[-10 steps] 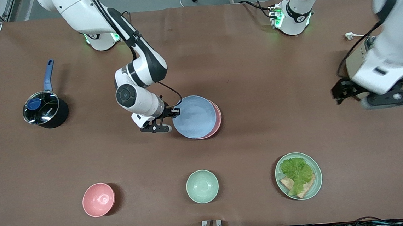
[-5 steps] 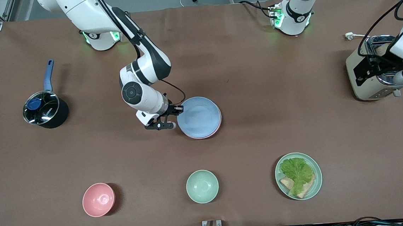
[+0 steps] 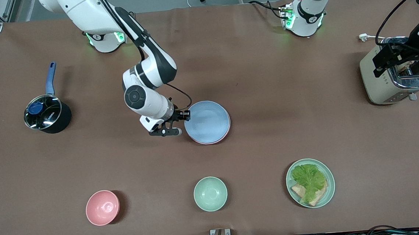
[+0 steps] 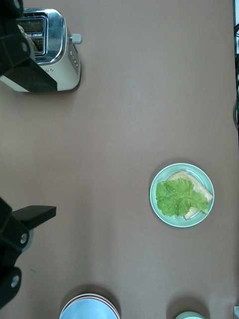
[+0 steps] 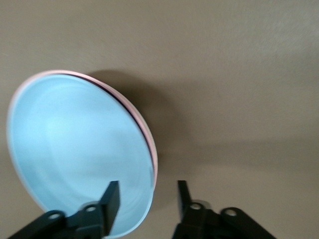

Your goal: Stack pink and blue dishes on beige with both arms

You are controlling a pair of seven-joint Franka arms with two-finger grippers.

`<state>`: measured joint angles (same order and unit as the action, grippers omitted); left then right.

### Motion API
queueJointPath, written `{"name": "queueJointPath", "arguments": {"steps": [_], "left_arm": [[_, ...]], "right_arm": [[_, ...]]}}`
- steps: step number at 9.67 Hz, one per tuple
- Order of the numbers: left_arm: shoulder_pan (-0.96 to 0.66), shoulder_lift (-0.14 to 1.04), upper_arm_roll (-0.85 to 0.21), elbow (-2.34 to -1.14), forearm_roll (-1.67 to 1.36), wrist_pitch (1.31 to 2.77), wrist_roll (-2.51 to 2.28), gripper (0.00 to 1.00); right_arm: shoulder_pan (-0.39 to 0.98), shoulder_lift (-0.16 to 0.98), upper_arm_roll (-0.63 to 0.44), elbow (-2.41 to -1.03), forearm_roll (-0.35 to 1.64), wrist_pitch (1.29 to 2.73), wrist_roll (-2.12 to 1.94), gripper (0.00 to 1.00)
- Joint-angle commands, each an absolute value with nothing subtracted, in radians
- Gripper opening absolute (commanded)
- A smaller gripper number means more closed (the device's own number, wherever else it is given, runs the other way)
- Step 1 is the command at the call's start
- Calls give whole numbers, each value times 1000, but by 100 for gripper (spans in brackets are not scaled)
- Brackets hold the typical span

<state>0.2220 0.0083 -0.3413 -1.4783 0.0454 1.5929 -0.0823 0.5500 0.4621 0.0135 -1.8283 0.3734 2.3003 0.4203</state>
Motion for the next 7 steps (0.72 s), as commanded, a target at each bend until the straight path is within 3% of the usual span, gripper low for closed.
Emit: {"name": "queueJointPath", "arguments": {"steps": [1,4,7], "left_arm": [[183,-38,-308,-1558,23,1588,-75,100],[147,-63,-279,-1584,20,1542,-75,100],[124,-77,-234,-1591,-2,1488,-80,100]], "right_arm": [[474,237,-14,-1861,257,2162,428,100],[243,17,-25,-1836,108,2004,396,100],[52,-47,-58,-1665,45,1668,179,100]]}}
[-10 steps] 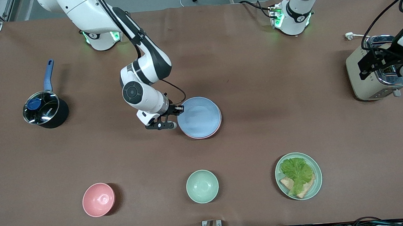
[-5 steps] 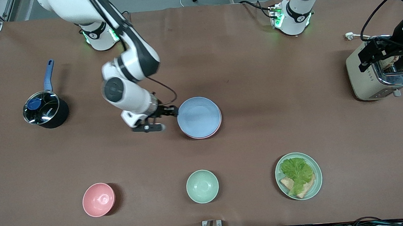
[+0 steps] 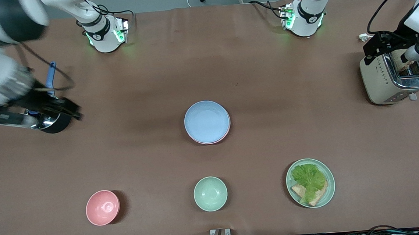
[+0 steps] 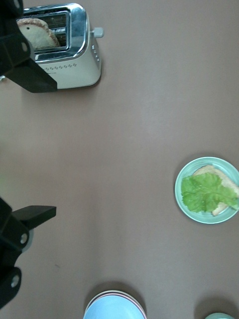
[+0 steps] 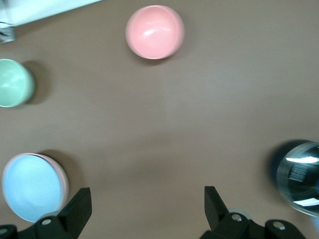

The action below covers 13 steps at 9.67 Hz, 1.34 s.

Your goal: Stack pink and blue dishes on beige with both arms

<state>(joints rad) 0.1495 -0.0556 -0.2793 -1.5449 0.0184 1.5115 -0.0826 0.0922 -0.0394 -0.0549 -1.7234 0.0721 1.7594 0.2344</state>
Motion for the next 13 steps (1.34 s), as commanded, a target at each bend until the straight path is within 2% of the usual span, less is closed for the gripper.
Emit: {"name": "queueJointPath", "arguments": {"steps": [1,3,4,7,13], "left_arm": [[73,-77,-183,-1594,-2,1489,-75,100],[55,-77,-176,-1594,9,1493,-75,100],[60,-74,-176,-1588,9,1491,-65,100],[63,-32,-176,-1513,14,1486,-35,100],[63,-15,-176,-1509,9,1486,-34,100]], "right_arm": [[58,-58,-118,-1617,44,1593,131,100],[52,-43,-161,-1447,41,1456,77,100],[46,6,-161,-1384,37,1409,75,100],[48,18,-160,-1370,38,1396,75,100],[51,18,-155,-1371,-15,1365,6,100]]}}
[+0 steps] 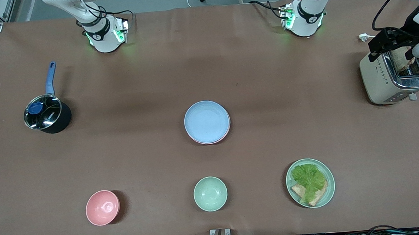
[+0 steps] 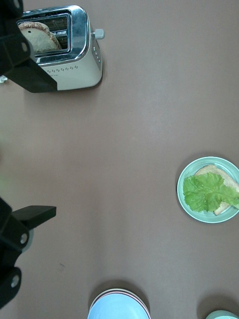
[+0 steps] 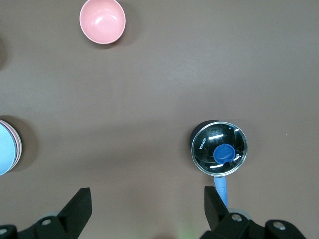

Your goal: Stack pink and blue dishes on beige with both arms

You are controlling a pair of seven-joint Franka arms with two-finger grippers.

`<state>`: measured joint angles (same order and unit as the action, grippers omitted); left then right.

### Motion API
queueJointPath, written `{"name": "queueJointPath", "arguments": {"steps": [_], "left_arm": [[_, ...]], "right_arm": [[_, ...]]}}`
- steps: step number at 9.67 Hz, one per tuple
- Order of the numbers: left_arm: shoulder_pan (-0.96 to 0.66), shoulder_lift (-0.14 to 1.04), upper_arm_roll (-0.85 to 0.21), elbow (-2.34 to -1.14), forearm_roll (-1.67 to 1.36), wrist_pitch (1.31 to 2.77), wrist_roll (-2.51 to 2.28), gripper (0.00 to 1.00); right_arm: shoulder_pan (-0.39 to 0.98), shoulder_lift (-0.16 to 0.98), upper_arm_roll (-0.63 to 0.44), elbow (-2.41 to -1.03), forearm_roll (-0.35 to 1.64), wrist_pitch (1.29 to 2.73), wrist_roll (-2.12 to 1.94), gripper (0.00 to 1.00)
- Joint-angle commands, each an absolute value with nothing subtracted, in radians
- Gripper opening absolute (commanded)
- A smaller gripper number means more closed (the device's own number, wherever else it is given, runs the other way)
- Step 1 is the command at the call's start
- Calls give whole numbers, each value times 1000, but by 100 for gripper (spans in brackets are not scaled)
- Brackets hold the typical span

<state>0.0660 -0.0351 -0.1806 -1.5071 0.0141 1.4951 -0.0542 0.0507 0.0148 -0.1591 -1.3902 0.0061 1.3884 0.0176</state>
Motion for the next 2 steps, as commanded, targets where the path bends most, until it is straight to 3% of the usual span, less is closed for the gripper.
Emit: {"name": "queueJointPath", "arguments": {"steps": [1,2], "left_arm": [[63,-15,-176,-1509,6,1486,-34,100],[63,-15,-176,-1509,6,1486,-34,100]], "right_arm": [[52,18,-155,-1371,-15,1365,15,100],[52,18,-155,-1371,-14,1350,41,100]]}}
